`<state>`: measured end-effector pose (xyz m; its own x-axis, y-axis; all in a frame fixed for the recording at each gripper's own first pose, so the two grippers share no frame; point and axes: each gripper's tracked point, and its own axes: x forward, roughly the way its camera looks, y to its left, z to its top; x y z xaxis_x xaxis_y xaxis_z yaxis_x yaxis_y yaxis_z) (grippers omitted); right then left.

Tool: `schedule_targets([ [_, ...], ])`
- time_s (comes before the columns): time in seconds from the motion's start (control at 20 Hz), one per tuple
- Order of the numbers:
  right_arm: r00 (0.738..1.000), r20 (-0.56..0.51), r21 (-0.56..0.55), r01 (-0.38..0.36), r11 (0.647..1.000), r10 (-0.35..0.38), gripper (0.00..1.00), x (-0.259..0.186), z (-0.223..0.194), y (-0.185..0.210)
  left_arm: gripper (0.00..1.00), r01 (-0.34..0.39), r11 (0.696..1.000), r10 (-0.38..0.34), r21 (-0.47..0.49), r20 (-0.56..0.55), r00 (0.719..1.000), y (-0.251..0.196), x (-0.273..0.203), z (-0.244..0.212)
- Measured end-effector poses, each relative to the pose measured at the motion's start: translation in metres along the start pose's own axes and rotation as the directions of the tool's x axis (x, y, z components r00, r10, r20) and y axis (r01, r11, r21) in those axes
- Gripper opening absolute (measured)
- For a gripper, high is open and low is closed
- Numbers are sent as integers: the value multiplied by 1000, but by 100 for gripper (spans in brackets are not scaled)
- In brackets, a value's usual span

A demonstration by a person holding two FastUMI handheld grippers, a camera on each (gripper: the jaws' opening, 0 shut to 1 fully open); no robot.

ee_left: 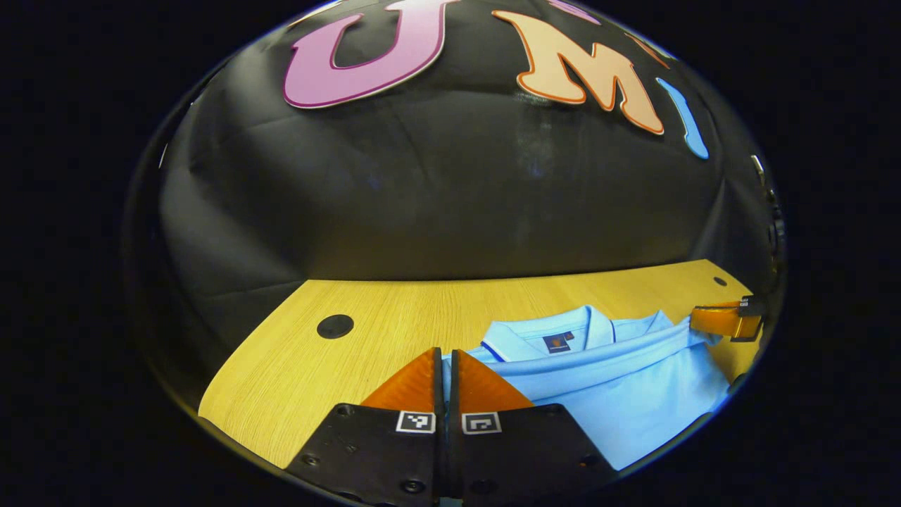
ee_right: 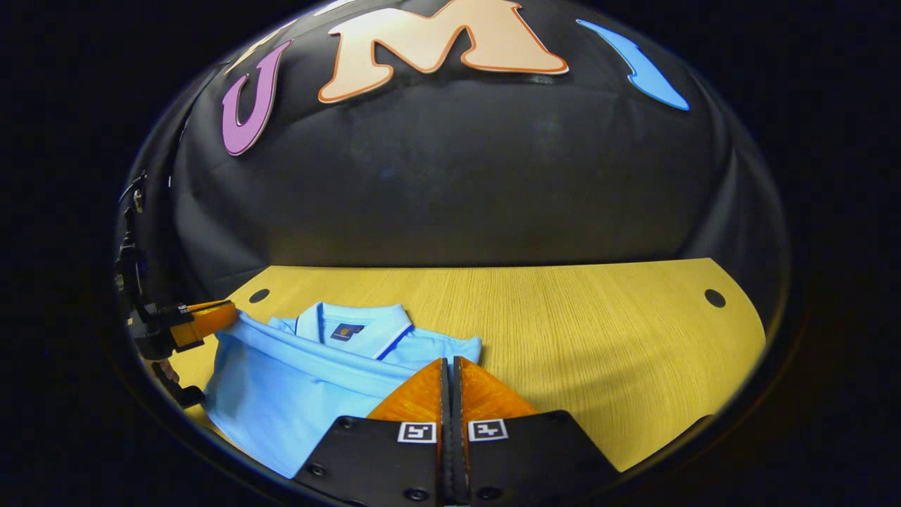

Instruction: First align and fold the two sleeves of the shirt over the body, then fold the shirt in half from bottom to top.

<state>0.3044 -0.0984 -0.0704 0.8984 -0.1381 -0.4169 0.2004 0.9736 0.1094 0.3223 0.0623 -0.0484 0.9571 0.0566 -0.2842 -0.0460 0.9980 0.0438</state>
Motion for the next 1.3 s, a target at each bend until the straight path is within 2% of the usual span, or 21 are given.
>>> schedule_targets([
  [0.1, 1000, 4, -17, -11, 1000, 11, 2, 1, -1, 2, 0, -15, 1000, 15, 11, -7, 1000, 0, 2, -3],
  [0.2, 1000, 14, -41, -20, 999, 21, 12, -4, 3, 4, 1, -68, 997, 68, 39, -1, 998, 10, 4, -2],
  [0.25, 1000, 14, -48, -24, 999, 25, 33, -5, 5, 5, 14, -85, 995, 85, 47, -9, 996, 13, 0, -3],
  [0.45, 999, 42, -91, -30, 995, 34, 100, -27, 19, 10, 96, -127, 991, 126, 32, 9, 992, 27, -23, 2],
  [0.65, 990, 115, -88, -68, 994, 78, 100, -67, 40, 24, 96, -123, 992, 121, 28, 74, 990, 27, -66, 22],
  [0.9, 977, 184, -123, -85, 989, 107, 100, -131, 37, 38, 96, -88, 996, 88, -7, 157, 984, 20, -134, 38],
  [1.1, 958, 234, -95, -145, 985, 163, 100, -189, 22, 59, 96, -24, 999, 28, -26, 176, 984, 3, -181, 20],
  [1.3, 941, 291, -149, -135, 980, 174, 98, -238, 4, 69, 96, -9, 1000, 10, -9, 184, 983, -4, -223, -2],
])
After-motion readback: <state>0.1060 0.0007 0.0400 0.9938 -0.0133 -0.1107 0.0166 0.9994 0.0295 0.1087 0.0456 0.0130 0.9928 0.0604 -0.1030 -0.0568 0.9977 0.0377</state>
